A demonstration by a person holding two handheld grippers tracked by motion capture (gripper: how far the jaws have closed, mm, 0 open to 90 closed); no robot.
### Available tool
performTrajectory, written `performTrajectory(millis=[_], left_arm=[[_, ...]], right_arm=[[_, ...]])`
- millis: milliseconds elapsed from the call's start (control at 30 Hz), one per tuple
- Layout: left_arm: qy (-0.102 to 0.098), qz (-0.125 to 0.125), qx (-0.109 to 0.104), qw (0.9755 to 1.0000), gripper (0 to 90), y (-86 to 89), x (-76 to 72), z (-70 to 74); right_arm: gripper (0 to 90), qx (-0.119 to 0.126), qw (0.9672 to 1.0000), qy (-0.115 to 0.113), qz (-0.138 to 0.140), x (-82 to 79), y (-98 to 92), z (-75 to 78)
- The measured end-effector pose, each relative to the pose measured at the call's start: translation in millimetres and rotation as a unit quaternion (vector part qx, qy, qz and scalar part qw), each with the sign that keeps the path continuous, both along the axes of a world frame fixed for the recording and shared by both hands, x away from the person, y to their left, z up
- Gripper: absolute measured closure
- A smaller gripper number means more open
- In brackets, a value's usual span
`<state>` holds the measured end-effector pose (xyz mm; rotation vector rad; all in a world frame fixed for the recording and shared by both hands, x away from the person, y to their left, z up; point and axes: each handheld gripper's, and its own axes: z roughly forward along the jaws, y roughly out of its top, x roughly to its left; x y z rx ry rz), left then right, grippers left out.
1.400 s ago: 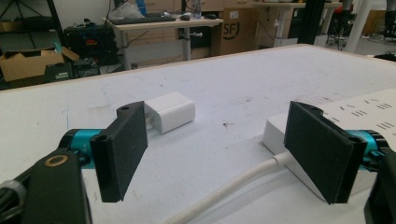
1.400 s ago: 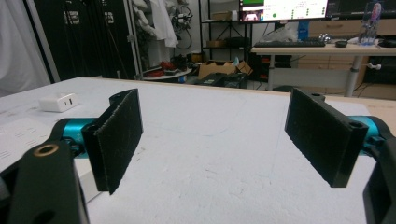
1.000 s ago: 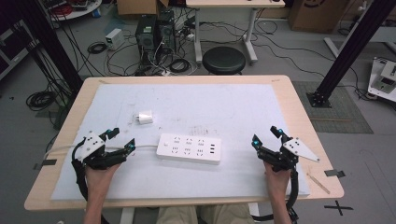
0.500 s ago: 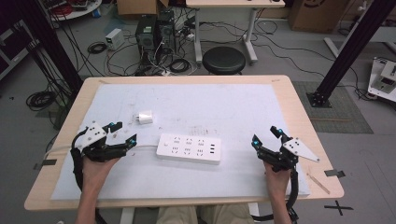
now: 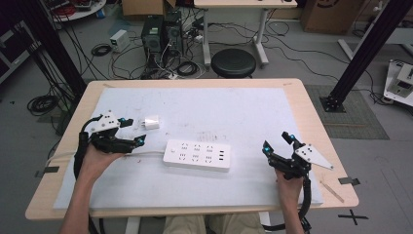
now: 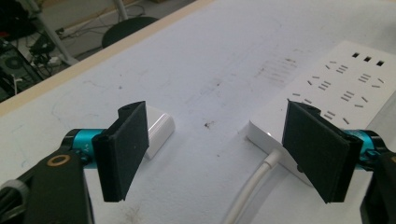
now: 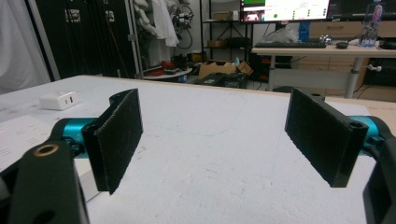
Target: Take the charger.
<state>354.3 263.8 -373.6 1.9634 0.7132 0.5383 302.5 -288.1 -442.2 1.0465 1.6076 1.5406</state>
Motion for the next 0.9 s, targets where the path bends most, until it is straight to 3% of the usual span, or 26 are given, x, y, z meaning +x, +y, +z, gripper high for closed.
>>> performTrajectory(millis=[100,167,200,400,500,633,733,900], left_arm=[[0.009,-0.003,0.017,0.9998,22.5,-0.8,5.4,-0.6],[0.022,-0.011,0.045,0.9987,22.3,-2.1,14.8,0.8],[0.022,-0.011,0.045,0.9987,21.5,-2.1,14.8,0.8],[0.034,-0.037,0.079,0.9956,20.8,-6.3,36.7,4.2],[0.040,-0.048,0.105,0.9925,20.8,-8.1,46.9,5.0],[0.045,-0.053,0.112,0.9913,20.8,-11.6,57.2,5.3],[0.050,-0.064,0.137,0.9873,20.8,-14.5,66.7,6.1],[0.060,-0.081,0.158,0.9822,21.2,-17.5,84.4,4.5]], right_arm=[[19.5,-0.001,1.0000,-0.001,0.000,0.1,-0.1,-0.1],[19.5,0.000,1.0000,0.002,0.000,-0.1,0.1,0.0],[19.5,0.000,1.0000,0.002,0.000,-0.1,0.1,0.0],[19.5,0.000,1.0000,0.002,-0.001,-0.3,0.7,-0.1],[19.5,0.000,1.0000,0.002,-0.001,-0.5,0.8,0.0],[19.5,-0.005,1.0000,0.001,-0.001,-0.1,1.0,0.1],[19.5,-0.006,1.0000,0.001,-0.003,0.0,1.6,0.1],[19.5,-0.008,1.0000,0.002,-0.002,-0.7,2.7,0.2]])
